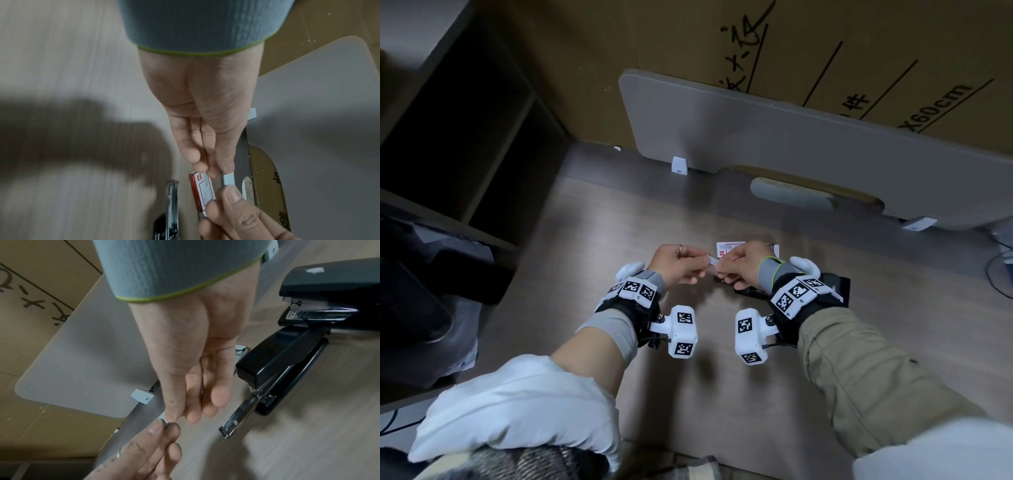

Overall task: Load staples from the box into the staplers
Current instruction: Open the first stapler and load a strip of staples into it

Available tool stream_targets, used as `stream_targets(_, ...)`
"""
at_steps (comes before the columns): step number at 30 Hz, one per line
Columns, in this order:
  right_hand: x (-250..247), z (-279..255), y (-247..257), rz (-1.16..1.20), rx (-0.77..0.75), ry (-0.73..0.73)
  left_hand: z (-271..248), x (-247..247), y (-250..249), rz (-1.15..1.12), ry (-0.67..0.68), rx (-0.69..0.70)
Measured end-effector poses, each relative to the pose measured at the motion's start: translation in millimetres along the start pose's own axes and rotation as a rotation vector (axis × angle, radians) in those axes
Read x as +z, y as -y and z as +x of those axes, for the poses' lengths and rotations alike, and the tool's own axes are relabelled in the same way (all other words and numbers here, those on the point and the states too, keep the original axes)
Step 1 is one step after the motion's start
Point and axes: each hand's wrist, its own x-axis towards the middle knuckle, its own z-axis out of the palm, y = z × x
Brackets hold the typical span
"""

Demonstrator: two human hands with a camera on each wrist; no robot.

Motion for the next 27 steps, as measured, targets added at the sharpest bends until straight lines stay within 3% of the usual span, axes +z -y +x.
stream_targets(5, -1, -3, 0, 0.013, 0.0, -0.027, -2, 1, -4, -0.016, 0.009, -0.015)
stream_targets(12, -11, 5, -16, -0.023, 0.026, -0.199, 4, 0, -6, -0.128, -0.102, -0.076)
stream_targets(20, 0, -4, -11, 0.024, 0.005, -0.131, 1, 3, 5, -0.052, -0.027, -0.125)
stream_targets(27, -6, -1, -24, -0.207, -0.046, -0.194, 3, 6, 12, 0.052, -0.015, -0.108)
